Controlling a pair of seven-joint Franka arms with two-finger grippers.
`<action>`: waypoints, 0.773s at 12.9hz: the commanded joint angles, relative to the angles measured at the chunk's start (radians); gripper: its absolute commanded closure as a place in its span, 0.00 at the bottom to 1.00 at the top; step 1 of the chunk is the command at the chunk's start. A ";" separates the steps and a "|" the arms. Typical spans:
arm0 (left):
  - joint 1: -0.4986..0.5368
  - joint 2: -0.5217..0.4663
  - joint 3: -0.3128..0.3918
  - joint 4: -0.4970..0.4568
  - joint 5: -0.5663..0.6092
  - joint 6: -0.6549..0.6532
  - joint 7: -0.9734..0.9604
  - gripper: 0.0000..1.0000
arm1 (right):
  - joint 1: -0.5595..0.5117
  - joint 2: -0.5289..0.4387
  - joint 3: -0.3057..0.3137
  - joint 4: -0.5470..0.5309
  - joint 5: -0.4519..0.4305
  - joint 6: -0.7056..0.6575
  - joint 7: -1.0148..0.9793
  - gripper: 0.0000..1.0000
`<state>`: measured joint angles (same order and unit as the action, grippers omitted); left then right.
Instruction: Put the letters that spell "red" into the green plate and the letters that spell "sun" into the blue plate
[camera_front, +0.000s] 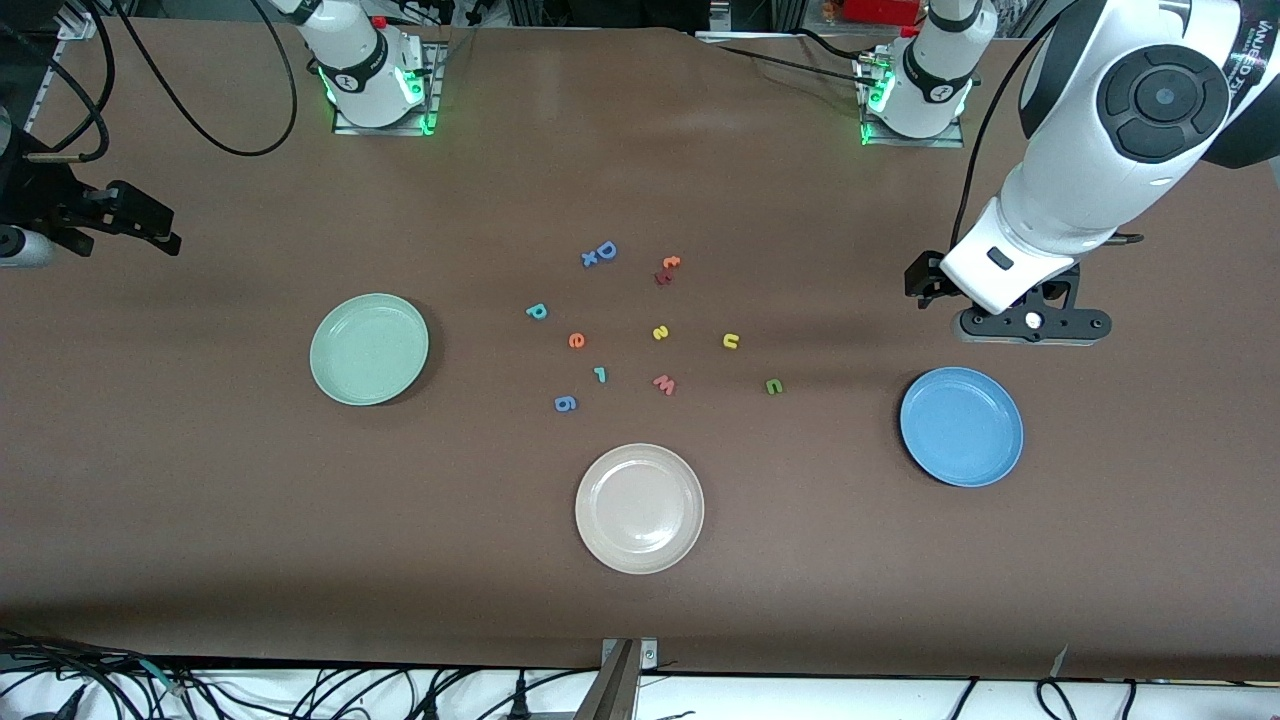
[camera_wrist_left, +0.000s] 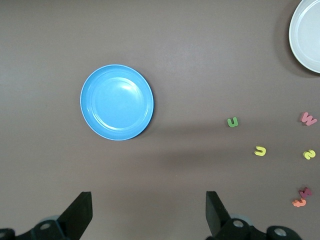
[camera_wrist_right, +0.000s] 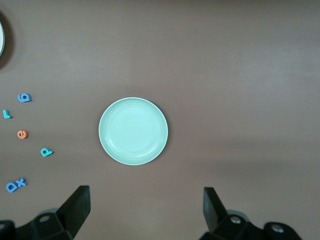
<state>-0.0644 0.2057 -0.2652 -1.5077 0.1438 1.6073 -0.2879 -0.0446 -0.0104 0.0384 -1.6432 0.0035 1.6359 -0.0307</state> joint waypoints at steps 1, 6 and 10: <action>0.012 0.000 0.006 0.020 -0.029 -0.007 0.042 0.00 | 0.015 0.003 -0.012 0.017 0.007 -0.015 0.029 0.00; 0.109 0.060 0.006 0.096 -0.033 -0.001 0.213 0.00 | 0.012 0.013 -0.012 0.023 0.004 -0.019 0.032 0.00; 0.117 0.060 0.004 0.096 -0.033 0.000 0.223 0.00 | 0.014 0.013 -0.012 0.023 0.003 -0.022 0.032 0.00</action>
<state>0.0513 0.2524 -0.2548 -1.4430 0.1434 1.6130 -0.0899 -0.0430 -0.0054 0.0352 -1.6423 0.0034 1.6343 -0.0082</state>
